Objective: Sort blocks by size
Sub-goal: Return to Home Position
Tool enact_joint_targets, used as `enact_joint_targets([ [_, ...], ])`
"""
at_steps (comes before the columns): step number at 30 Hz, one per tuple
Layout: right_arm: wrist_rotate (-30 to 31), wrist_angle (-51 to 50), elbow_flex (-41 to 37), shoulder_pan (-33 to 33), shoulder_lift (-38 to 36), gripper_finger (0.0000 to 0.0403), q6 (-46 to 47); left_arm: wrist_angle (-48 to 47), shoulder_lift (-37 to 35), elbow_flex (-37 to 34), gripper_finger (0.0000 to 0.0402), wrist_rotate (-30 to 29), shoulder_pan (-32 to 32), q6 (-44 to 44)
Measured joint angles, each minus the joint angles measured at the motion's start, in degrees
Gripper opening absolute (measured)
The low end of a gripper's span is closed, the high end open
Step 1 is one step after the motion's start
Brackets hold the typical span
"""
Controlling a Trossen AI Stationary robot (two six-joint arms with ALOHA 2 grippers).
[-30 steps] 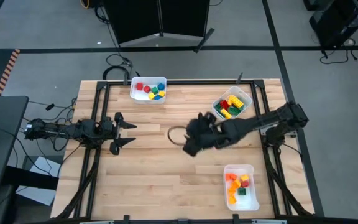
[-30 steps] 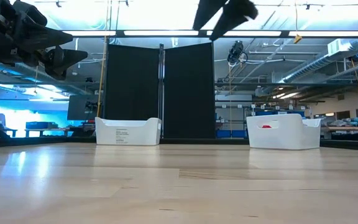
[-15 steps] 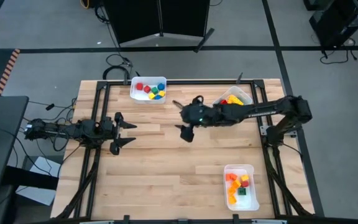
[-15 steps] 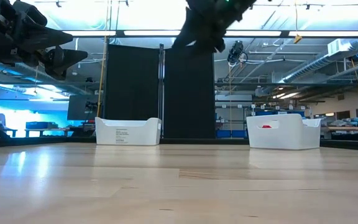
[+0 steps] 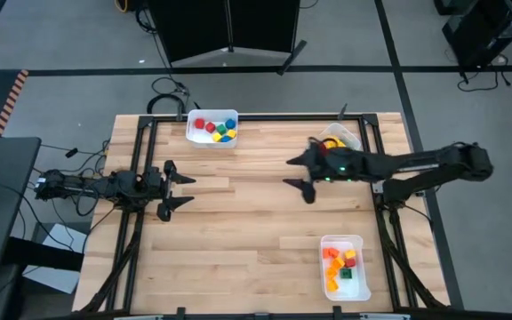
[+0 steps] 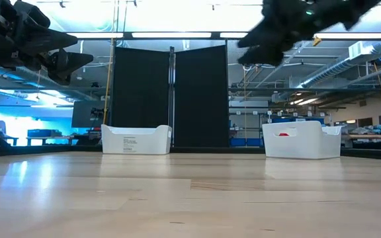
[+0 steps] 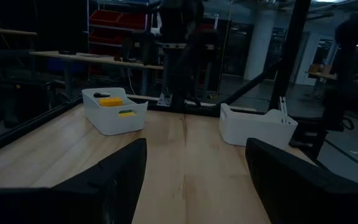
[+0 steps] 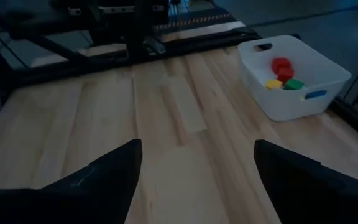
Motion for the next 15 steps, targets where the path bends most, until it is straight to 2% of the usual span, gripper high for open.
enact_joint_targets([
  [7, -0.30, 2.12, -12.65, 0.61, -13.66, 0.0324, 3.19, 0.01, -0.01, 0.01, 0.0282, -0.01, 0.01, 0.00],
  [15, -0.28, 2.90, -22.85, 3.01, -25.19, 0.0323, 4.86, 0.01, -0.01, 0.01, 0.0282, -0.01, 0.00, -0.01],
])
